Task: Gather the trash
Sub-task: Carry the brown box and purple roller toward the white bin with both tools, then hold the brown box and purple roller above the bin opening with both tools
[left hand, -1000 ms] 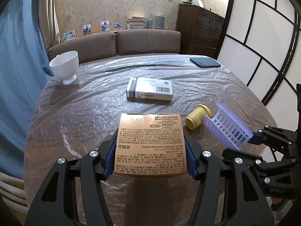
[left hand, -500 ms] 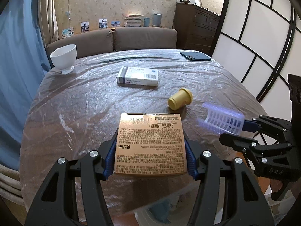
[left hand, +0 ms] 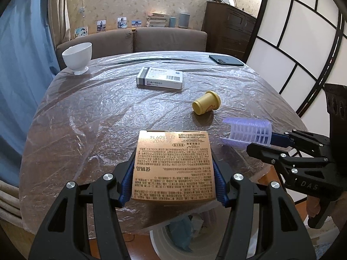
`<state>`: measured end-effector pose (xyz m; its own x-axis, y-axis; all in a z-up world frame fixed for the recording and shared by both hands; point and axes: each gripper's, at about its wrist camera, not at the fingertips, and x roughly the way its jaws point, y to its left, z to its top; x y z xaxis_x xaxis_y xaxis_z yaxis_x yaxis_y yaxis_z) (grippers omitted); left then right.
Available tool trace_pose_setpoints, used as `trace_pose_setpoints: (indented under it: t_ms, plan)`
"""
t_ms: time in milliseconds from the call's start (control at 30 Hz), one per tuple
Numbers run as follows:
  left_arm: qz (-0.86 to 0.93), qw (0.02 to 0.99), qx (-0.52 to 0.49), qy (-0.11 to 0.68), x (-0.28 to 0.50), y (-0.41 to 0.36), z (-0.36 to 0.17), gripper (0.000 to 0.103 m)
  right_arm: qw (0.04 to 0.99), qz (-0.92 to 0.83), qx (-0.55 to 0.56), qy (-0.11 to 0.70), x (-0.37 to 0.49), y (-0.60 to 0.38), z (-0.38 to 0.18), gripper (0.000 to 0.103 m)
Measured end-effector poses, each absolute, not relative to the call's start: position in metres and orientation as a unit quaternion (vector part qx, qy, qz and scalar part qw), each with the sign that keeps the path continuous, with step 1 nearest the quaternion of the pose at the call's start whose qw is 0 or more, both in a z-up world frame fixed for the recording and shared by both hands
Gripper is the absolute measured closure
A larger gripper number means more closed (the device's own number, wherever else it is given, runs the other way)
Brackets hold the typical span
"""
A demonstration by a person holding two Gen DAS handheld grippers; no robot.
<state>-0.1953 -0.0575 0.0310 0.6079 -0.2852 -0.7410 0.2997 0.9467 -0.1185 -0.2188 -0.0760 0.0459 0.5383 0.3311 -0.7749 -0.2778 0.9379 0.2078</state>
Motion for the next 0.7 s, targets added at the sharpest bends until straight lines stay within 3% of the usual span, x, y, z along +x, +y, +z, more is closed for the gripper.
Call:
trace_pose_setpoints:
  t_ms: [700]
  plan:
    - [-0.179, 0.891, 0.010, 0.416, -0.209, -0.060, 0.033, 0.043, 0.868, 0.211, 0.052, 0.446, -0.247, -0.090, 0.066, 0.065]
